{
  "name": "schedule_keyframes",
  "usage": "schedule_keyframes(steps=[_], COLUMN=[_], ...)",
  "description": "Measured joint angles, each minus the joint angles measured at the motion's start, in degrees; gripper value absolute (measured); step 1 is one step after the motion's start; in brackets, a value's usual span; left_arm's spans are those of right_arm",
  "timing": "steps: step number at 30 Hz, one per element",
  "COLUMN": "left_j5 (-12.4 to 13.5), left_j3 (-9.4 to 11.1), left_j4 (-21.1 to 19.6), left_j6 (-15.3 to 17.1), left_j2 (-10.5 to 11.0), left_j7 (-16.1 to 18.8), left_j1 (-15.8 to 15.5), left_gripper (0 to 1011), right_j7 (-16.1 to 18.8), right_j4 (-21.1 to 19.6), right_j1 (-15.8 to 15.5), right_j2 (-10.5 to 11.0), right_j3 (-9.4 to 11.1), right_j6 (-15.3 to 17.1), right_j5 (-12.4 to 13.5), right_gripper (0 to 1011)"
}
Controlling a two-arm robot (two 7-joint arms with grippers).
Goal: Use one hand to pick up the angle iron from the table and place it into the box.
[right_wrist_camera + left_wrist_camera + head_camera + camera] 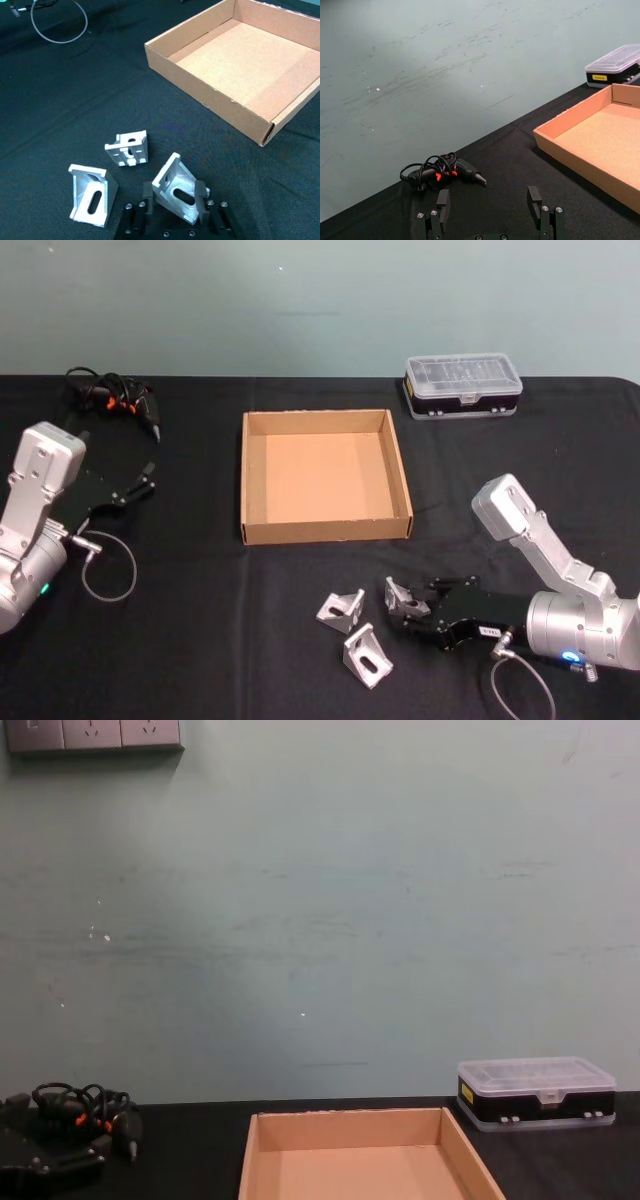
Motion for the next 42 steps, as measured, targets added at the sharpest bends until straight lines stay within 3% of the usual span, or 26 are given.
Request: schedule_keyframes(steps=[8, 12, 23, 34, 37, 42], left_j5=[0.00, 0.00, 0.00, 0.00, 0.00, 0.00], left_j3=[0.00, 0.00, 0.00, 0.00, 0.00, 0.00], left_j4=[0.00, 0.00, 0.00, 0.00, 0.00, 0.00], left_j6=[0.00, 0.00, 0.00, 0.00, 0.00, 0.00], left_j2=[0.00, 0.00, 0.00, 0.00, 0.00, 0.00], left_j7=[0.00, 0.00, 0.00, 0.00, 0.00, 0.00], left_j1=[0.00, 0.00, 0.00, 0.00, 0.00, 0.00], left_gripper=[1011, 1011, 1011, 1011, 1011, 1011], right_j7=[0.01, 0.02, 0.10, -1.38, -2.08, -2.21], right_j4=[-0.28, -0.34, -0.49, -5.00, -6.35, -5.73], right_j1=[-0.10, -0.17, -0.56, -1.46, -0.56, 2.18], right_j2=[-0.02, 0.00, -0.03, 1.58, 1.86, 0.98], right_j3=[0.29, 0.45, 1.04, 4.62, 6.07, 6.56], right_j6=[0.01, 0.01, -0.26, -1.02, -1.40, -1.93], right_j5=[-0.32, -0.41, -0.43, 0.77, 0.93, 0.57], right_gripper=[250, 161, 147, 147, 147, 147])
